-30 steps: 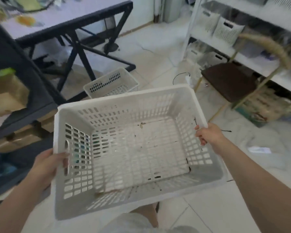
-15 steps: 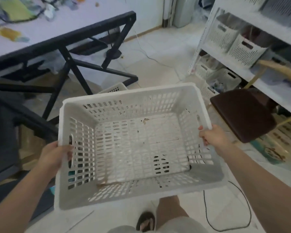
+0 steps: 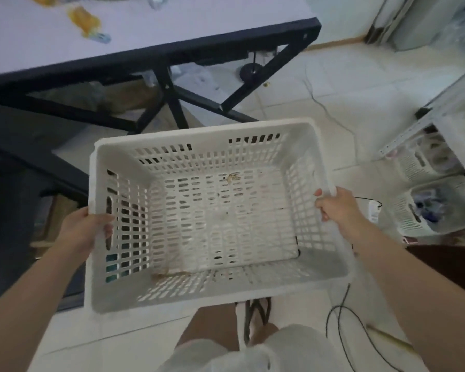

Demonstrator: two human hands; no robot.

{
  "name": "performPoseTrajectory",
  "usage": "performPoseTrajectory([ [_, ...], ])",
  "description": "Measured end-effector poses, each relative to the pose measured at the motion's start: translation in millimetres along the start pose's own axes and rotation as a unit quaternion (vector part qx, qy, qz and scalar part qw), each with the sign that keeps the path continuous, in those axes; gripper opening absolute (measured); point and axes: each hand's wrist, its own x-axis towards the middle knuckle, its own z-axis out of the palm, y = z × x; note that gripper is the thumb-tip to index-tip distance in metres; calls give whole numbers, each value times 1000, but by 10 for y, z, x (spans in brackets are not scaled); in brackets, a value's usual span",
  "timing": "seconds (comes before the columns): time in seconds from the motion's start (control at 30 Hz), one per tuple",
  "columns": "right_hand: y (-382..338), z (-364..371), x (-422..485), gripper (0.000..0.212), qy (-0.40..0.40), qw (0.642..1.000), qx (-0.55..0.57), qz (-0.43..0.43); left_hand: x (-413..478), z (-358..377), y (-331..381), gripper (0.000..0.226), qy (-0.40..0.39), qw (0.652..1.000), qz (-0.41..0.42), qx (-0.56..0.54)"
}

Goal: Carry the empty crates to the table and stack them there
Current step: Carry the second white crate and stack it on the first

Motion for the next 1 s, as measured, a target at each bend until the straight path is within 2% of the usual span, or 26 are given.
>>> performPoseTrajectory([
  [0.17,-484,544,815,21,-10,1000,-9,10,744,153,281,25,-22,999,-38,-14],
  [0.23,-608,773,1140,19,-6,999,-21,25,1068,259,395,17,-18,998,-51,-11],
  [0.4,-704,1338,1885,22,2,998,-55,38,1842,658,600,9,-5,998,-65,19],
  [0.57,-542,1807,2647,19,7,996,-67,60,2623,1110,554,10,-2,997,-75,25],
  [0.67,-435,2081,3110,20,5,995,-75,58,3068,1367,449,25,3,996,-85,16],
  [0.73,-374,2228,3367,22,5,995,-83,53,3309,1517,343,25,0,996,-92,19],
  [0.87,-300,2406,3697,22,12,995,-87,47,3607,1741,210,16,18,995,-95,2],
  [0.93,-300,2434,3769,20,9,996,-80,47,3692,1808,194,21,44,994,-92,-32],
  [1.0,-298,2425,3786,19,-7,995,-84,55,3696,1844,166,28,49,996,-79,-17],
])
